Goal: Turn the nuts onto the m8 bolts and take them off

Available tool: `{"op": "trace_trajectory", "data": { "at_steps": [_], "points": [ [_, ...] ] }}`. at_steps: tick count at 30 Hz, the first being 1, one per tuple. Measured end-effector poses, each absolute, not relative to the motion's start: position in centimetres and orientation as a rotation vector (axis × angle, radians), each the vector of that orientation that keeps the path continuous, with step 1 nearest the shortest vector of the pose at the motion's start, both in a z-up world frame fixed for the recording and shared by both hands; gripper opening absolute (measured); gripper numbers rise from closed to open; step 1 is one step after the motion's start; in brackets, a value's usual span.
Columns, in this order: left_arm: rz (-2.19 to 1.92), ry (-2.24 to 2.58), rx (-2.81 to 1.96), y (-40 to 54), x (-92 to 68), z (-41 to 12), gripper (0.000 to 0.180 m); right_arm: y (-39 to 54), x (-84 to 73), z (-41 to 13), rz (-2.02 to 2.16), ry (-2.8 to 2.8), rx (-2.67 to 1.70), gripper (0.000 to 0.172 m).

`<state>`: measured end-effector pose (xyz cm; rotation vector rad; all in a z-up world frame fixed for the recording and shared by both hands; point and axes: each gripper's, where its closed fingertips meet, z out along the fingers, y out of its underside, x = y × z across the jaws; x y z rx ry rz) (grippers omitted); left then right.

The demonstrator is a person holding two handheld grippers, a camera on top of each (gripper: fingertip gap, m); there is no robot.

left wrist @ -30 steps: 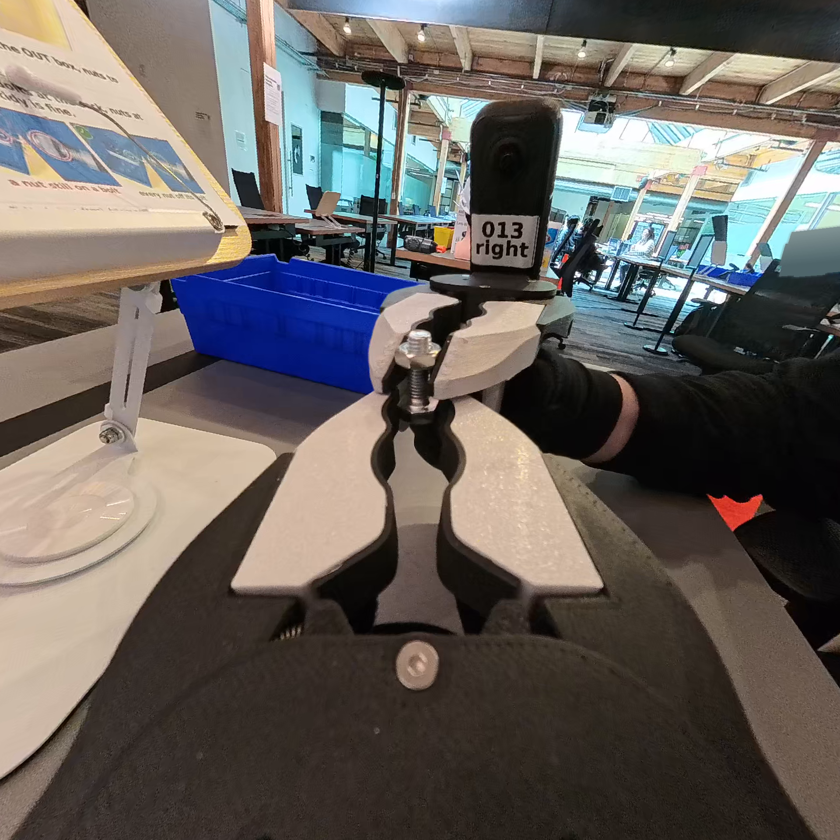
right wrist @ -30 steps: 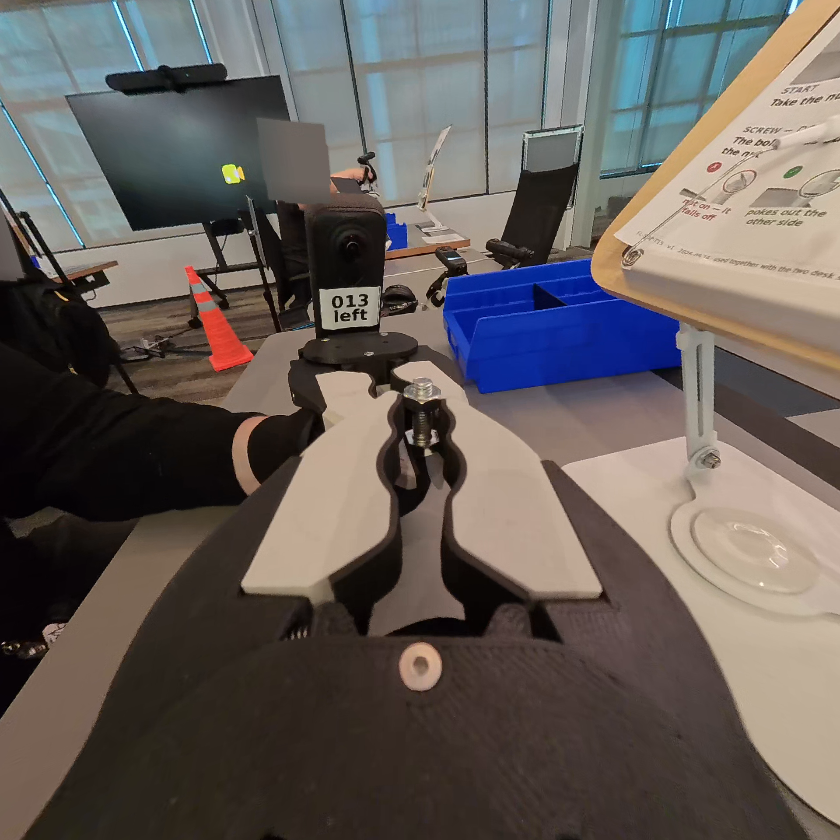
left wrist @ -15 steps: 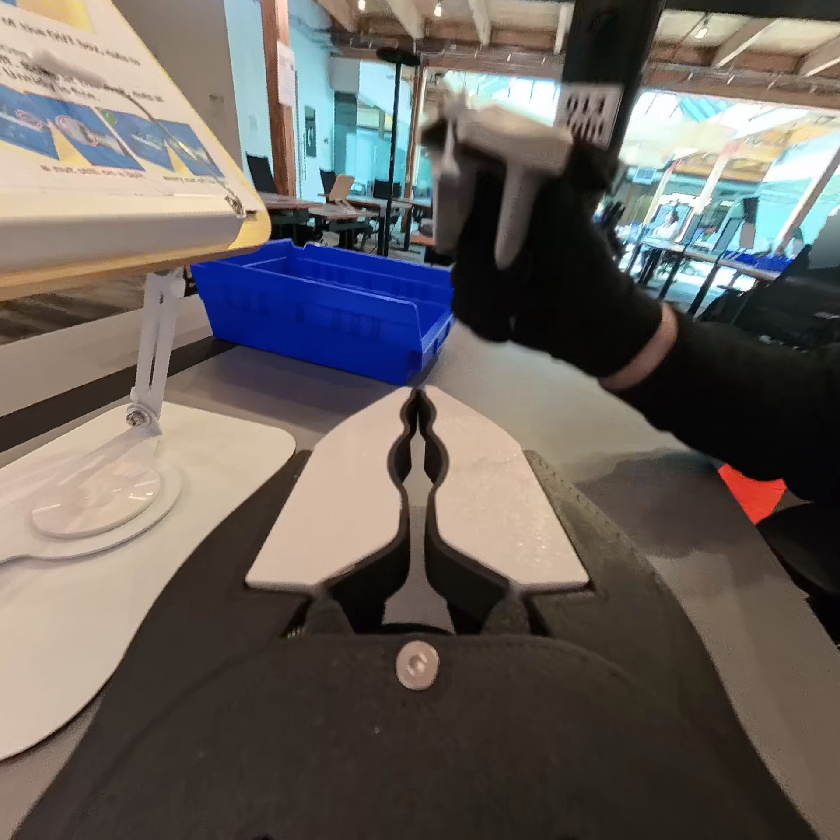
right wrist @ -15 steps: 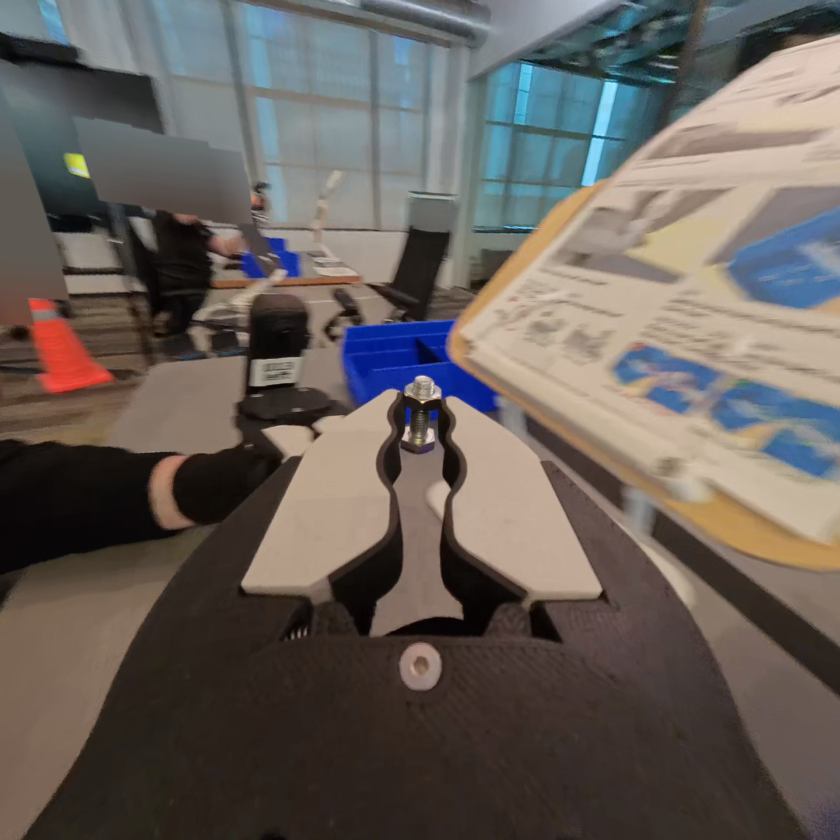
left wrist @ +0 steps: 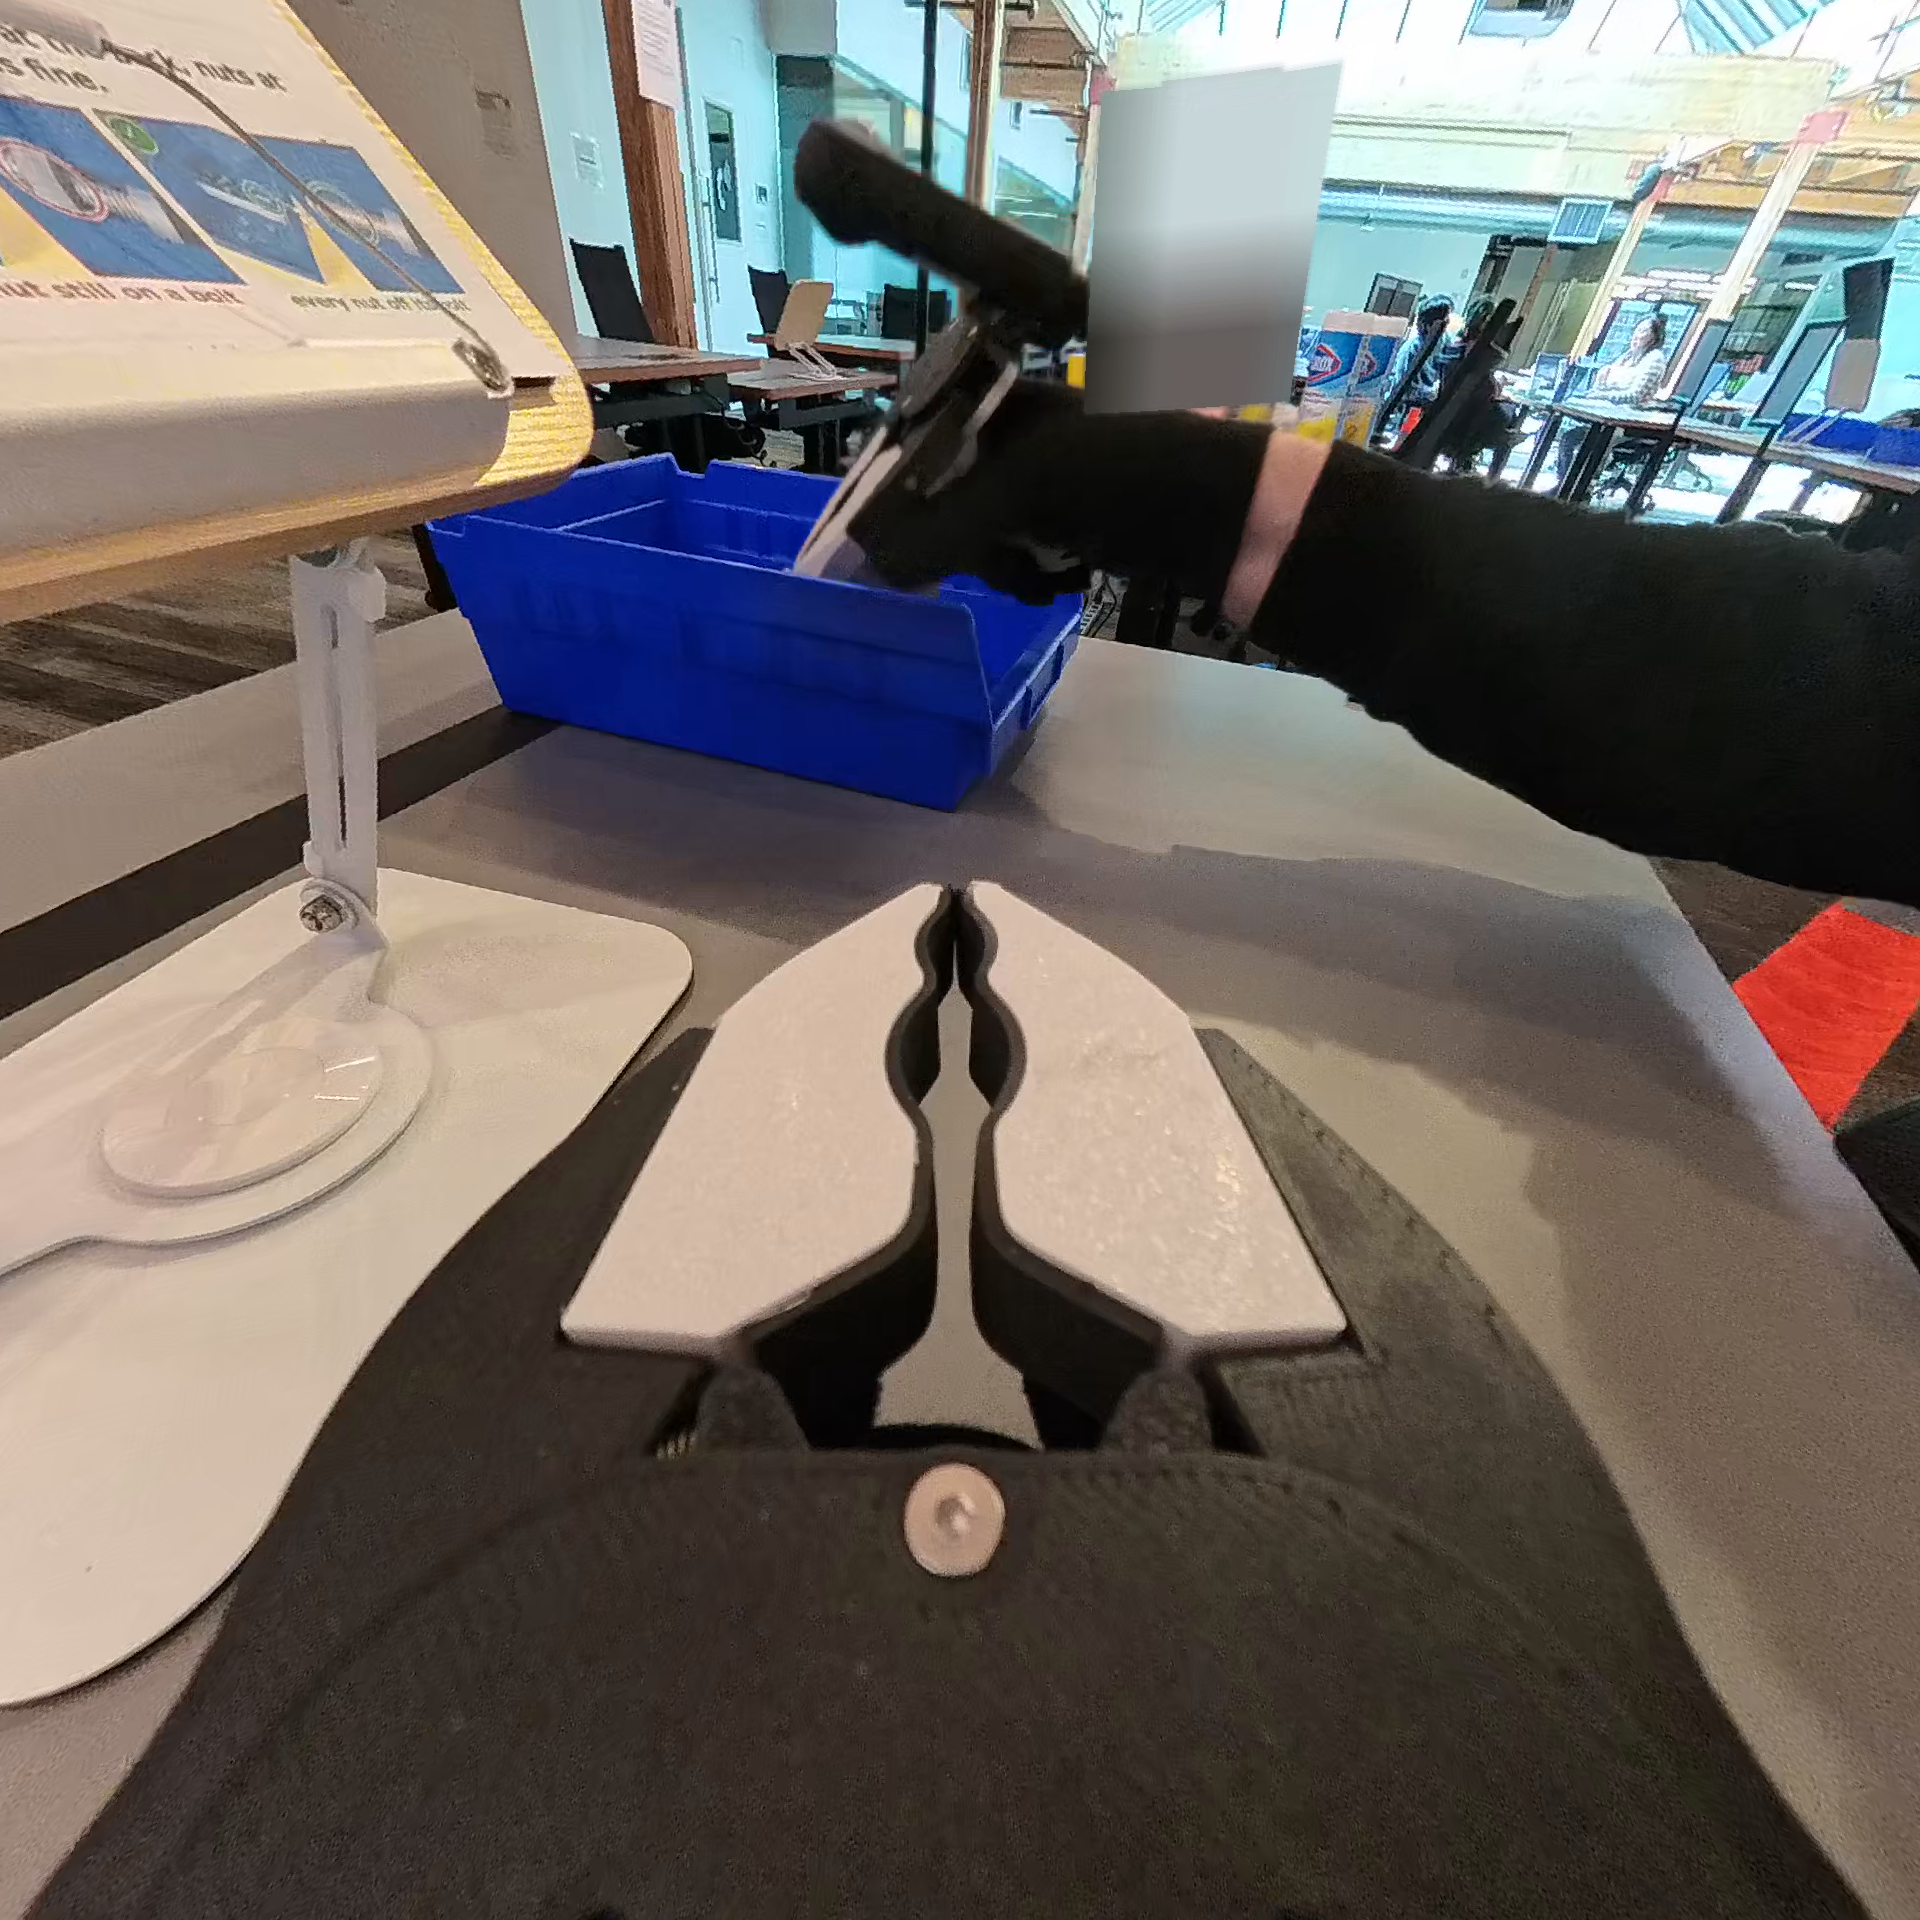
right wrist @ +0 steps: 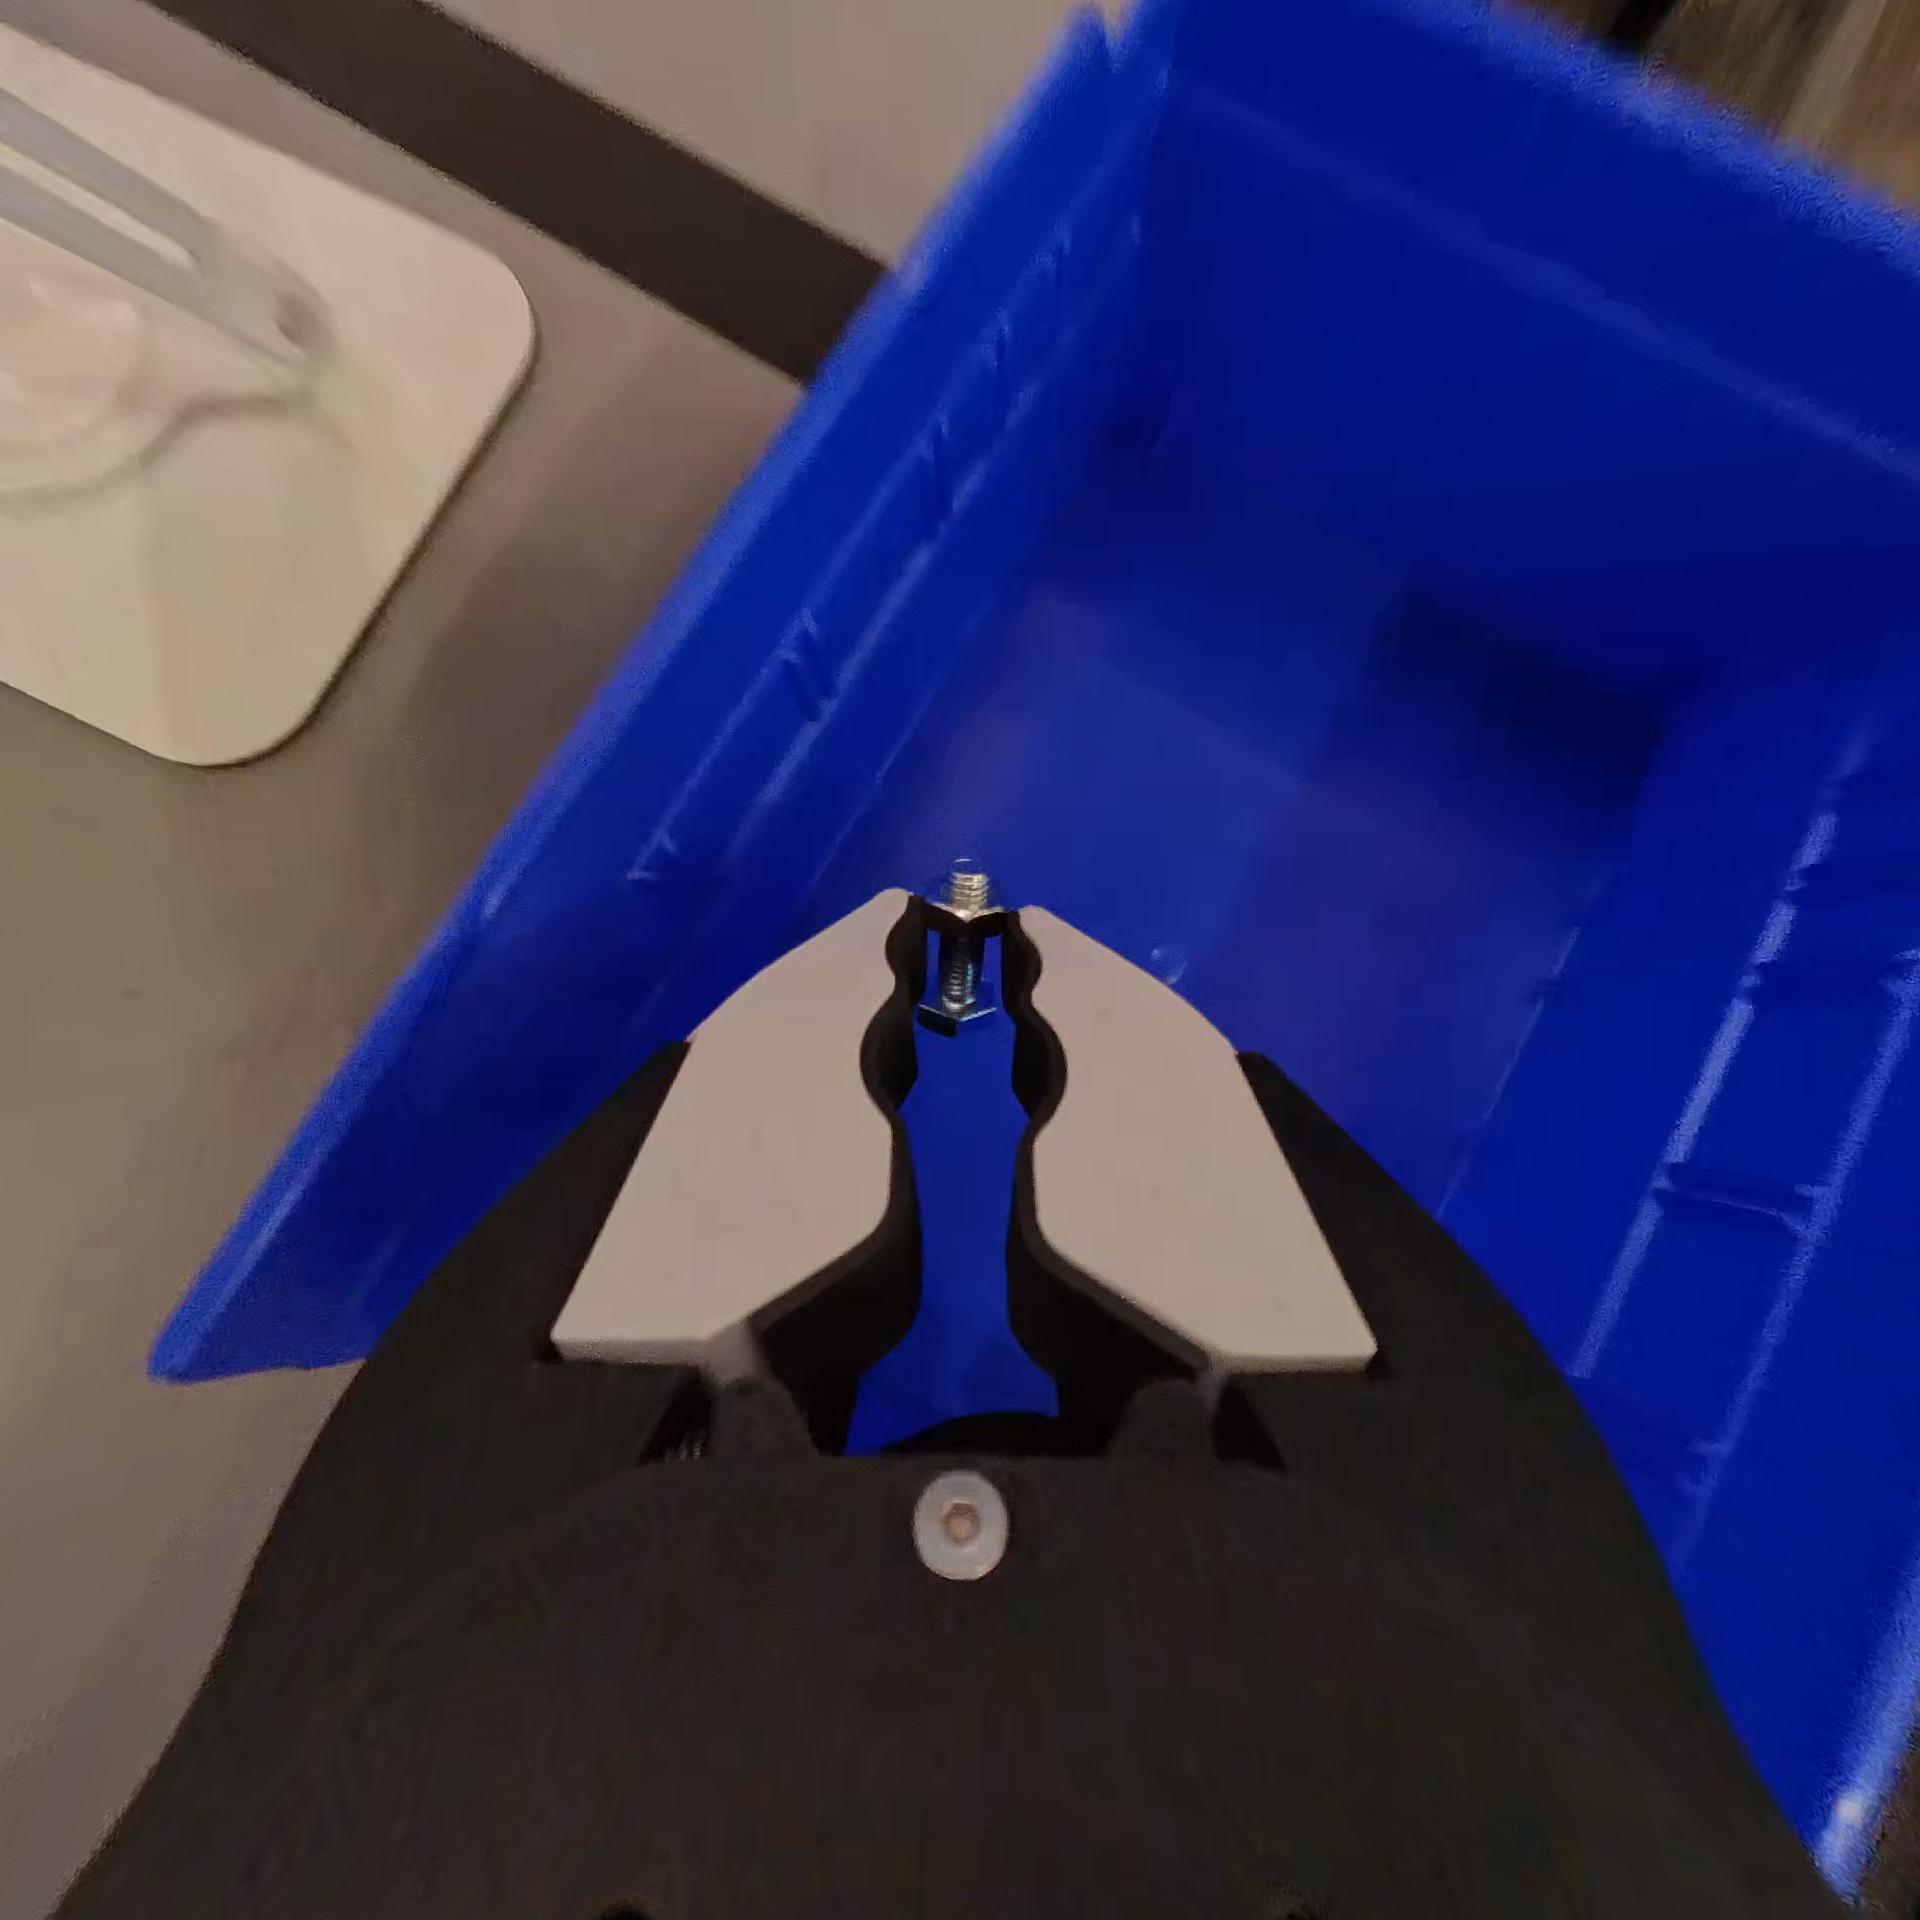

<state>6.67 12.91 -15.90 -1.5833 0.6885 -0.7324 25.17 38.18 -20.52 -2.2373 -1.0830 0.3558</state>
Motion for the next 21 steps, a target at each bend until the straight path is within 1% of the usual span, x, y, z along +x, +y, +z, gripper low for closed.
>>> {"op": "trace_trajectory", "data": {
  "at_steps": [9,10,11,12,13,16,17,18,19,21],
  "points": [
    [-0.750,0.677,-1.593,13.1,6.5,-16.2,0.000,38.8,27.7,-26.4,0.077,-1.239,-2.569,0.015],
    [-0.749,0.679,-1.595,13.1,6.5,-16.2,0.000,39.1,28.1,-26.6,0.031,-1.229,-2.579,0.034],
    [-0.750,0.680,-1.596,13.1,6.5,-16.3,0.000,39.5,28.3,-26.5,0.003,-1.210,-2.565,0.047],
    [-0.752,0.680,-1.596,13.1,6.5,-16.3,0.000,39.6,28.2,-26.0,0.018,-1.188,-2.543,0.049],
    [-0.752,0.680,-1.595,13.1,6.5,-16.3,0.000,39.7,27.9,-24.9,0.049,-1.155,-2.495,0.047],
    [-0.752,0.678,-1.594,13.1,6.5,-16.2,0.000,38.9,27.3,-19.9,0.094,-1.063,-2.268,0.035],
    [-0.752,0.678,-1.592,13.1,6.5,-16.2,0.000,38.0,26.5,-17.7,0.131,-1.049,-2.155,0.025],
    [-0.752,0.681,-1.591,13.1,6.5,-16.2,0.000,36.7,25.9,-15.6,0.165,-1.026,-2.057,0.010],
    [-0.750,0.683,-1.589,13.0,6.6,-16.2,0.000,34.9,25.0,-13.8,0.207,-1.029,-1.973,0.001],
    [-0.736,0.687,-1.589,13.0,6.7,-16.2,0.000,30.9,22.9,-10.8,0.302,-1.036,-1.795,0.000]
  ]
}}
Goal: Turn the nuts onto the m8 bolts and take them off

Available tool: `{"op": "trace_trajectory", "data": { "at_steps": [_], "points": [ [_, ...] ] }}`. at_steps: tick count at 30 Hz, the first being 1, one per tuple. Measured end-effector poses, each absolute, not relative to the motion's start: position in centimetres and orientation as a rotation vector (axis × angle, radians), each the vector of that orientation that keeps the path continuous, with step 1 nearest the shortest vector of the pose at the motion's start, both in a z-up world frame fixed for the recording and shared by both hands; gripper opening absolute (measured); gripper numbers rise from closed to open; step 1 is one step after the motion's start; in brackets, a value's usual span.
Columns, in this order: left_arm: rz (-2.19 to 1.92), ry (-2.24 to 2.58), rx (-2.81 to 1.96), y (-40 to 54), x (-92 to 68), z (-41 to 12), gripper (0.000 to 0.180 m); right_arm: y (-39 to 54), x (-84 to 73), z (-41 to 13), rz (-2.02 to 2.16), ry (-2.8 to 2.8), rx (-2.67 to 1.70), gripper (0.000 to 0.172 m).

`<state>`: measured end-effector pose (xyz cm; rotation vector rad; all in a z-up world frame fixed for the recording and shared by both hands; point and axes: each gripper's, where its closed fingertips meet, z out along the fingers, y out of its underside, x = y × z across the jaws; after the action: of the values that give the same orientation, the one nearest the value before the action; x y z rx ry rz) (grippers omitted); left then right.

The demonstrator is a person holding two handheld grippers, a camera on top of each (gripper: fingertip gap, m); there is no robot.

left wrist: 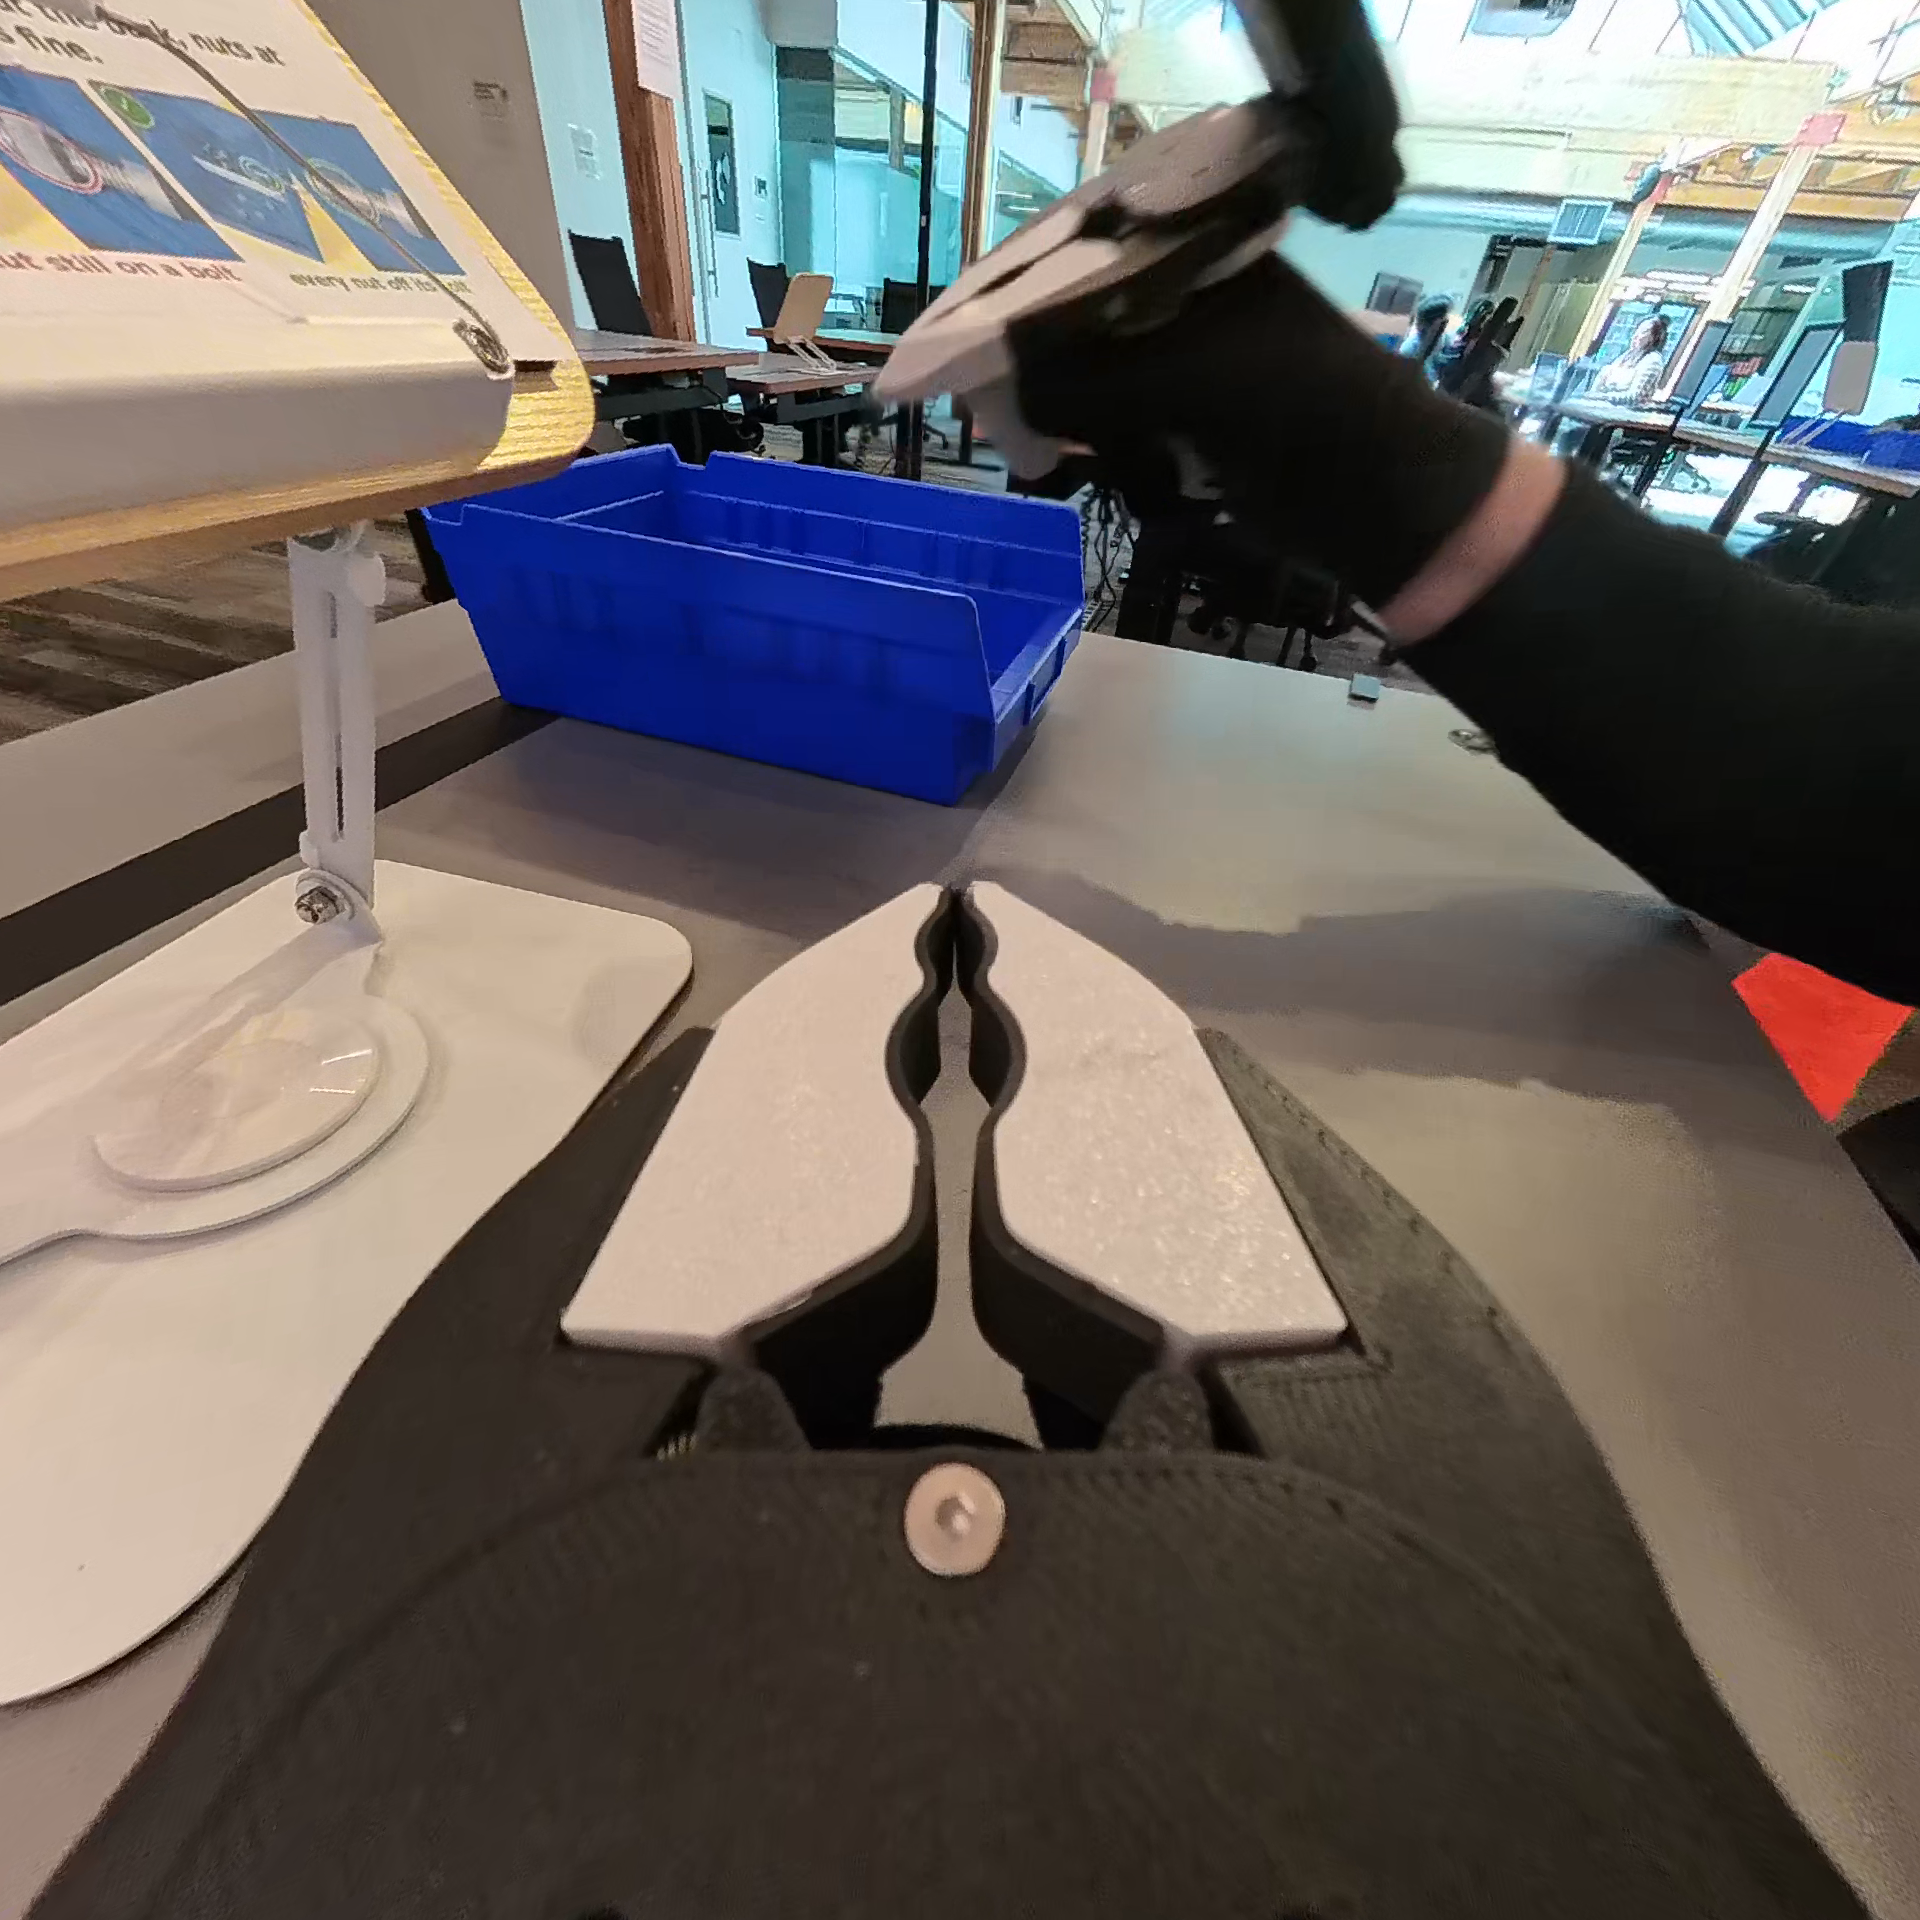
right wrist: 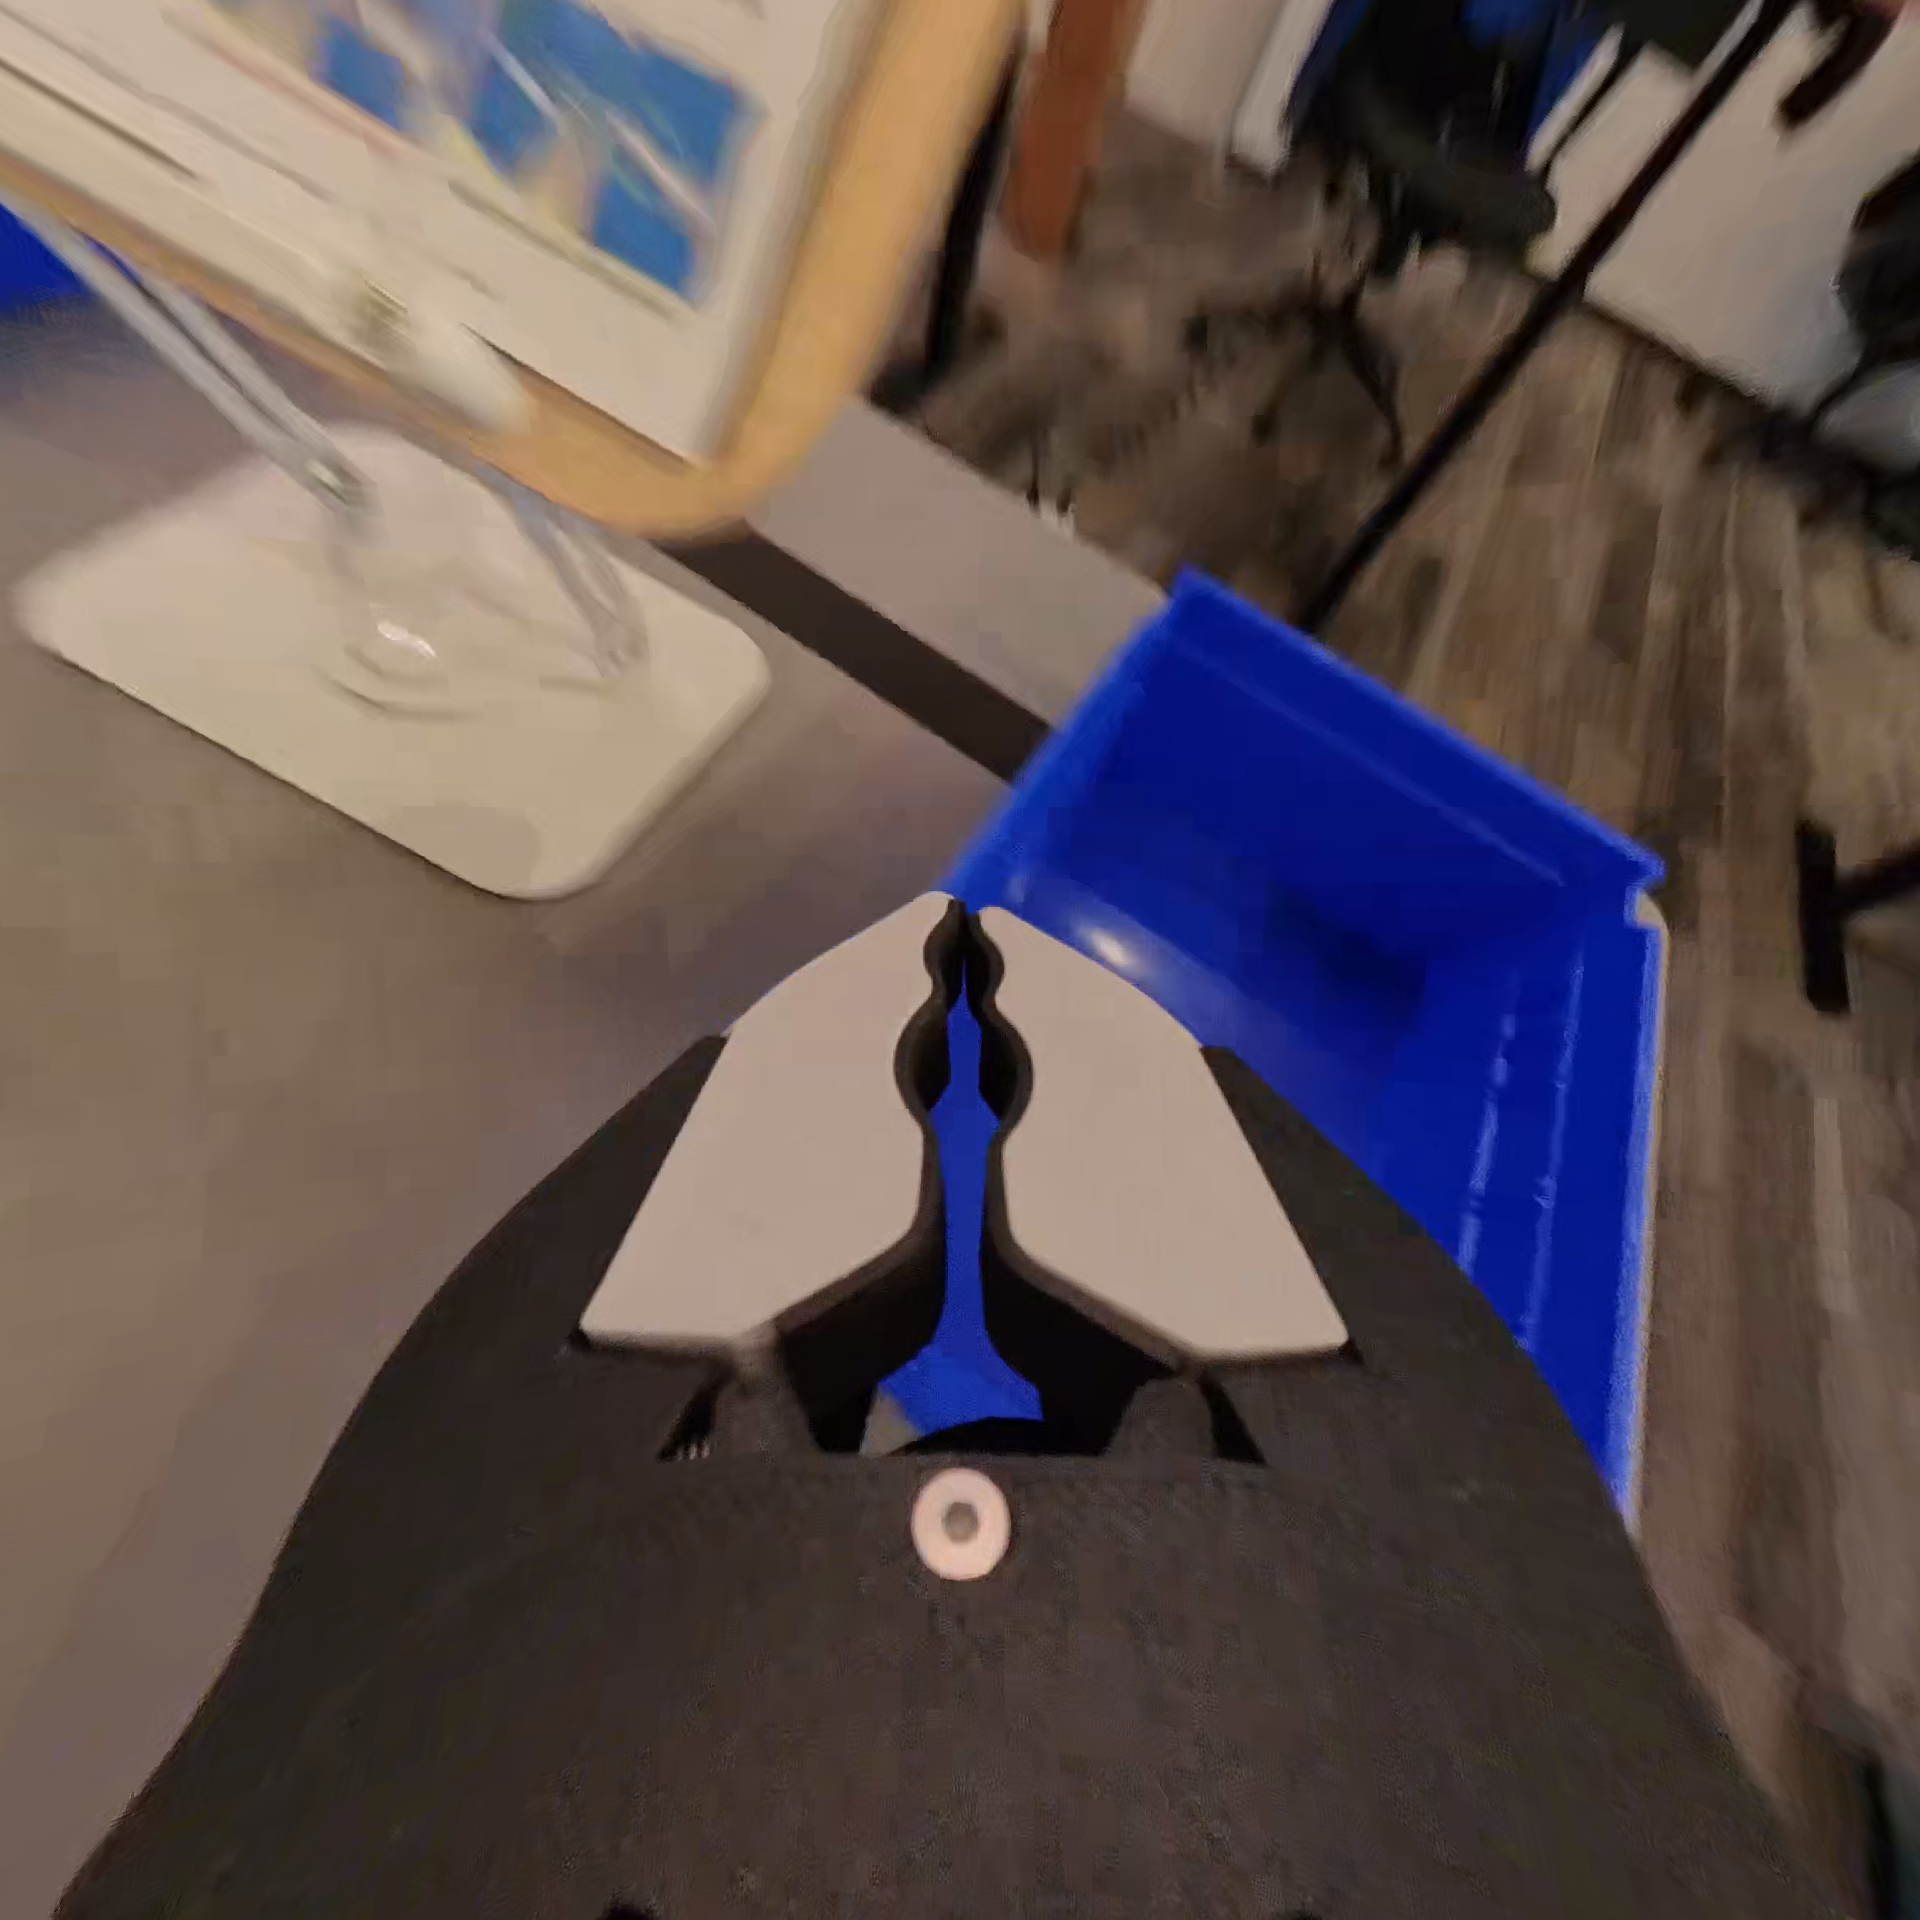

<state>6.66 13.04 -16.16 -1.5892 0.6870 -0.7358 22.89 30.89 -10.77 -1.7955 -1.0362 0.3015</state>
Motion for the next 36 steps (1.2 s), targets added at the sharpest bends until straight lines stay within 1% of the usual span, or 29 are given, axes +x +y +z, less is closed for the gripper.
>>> {"op": "trace_trajectory", "data": {
  "at_steps": [2,5,9,13,15,18,22,25,28,31,34,36],
  "points": [
    [-0.723,0.691,-1.592,13.0,6.7,-16.2,0.000,26.2,20.0,-9.2,0.439,-1.064,-1.666,0.000],
    [-0.698,0.682,-1.590,13.0,6.4,-16.0,0.000,21.2,15.8,-9.3,0.613,-1.053,-1.552,0.000],
    [-0.647,0.644,-1.597,12.9,5.6,-16.0,0.000,18.2,10.2,-12.4,0.766,-1.028,-1.490,0.000],
    [-0.621,0.602,-1.595,12.9,4.6,-15.7,0.000,18.2,6.3,-16.9,0.908,-1.021,-1.554,0.000],
    [-0.616,0.583,-1.589,13.0,4.2,-15.4,0.000,18.7,5.7,-18.6,0.907,-1.051,-1.586,0.000],
    [-0.585,0.563,-1.578,12.9,3.4,-14.8,0.000,19.0,6.0,-18.6,0.955,-1.027,-1.580,0.000],
    [-0.513,0.496,-1.535,12.2,0.5,-12.7,0.000,19.1,6.4,-18.8,0.860,-1.083,-1.542,0.000],
    [-0.390,0.389,-1.544,12.2,-4.9,-10.8,0.000,18.5,6.1,-19.1,0.834,-1.128,-1.525,0.000],
    [-0.260,0.284,-1.543,12.1,-11.8,-7.9,0.000,18.0,5.8,-19.3,0.824,-1.169,-1.510,0.000],
    [-0.137,0.296,-1.649,13.6,-18.0,-5.9,0.000,17.9,5.7,-19.5,0.837,-1.178,-1.513,0.000],
    [0.065,0.331,-1.845,16.8,-24.8,-6.7,0.000,17.8,5.6,-19.5,0.849,-1.179,-1.515,0.000],
    [0.055,0.324,-2.032,19.0,-28.2,-9.1,0.007,17.8,5.6,-19.6,0.848,-1.188,-1.517,0.000]
  ]
}}
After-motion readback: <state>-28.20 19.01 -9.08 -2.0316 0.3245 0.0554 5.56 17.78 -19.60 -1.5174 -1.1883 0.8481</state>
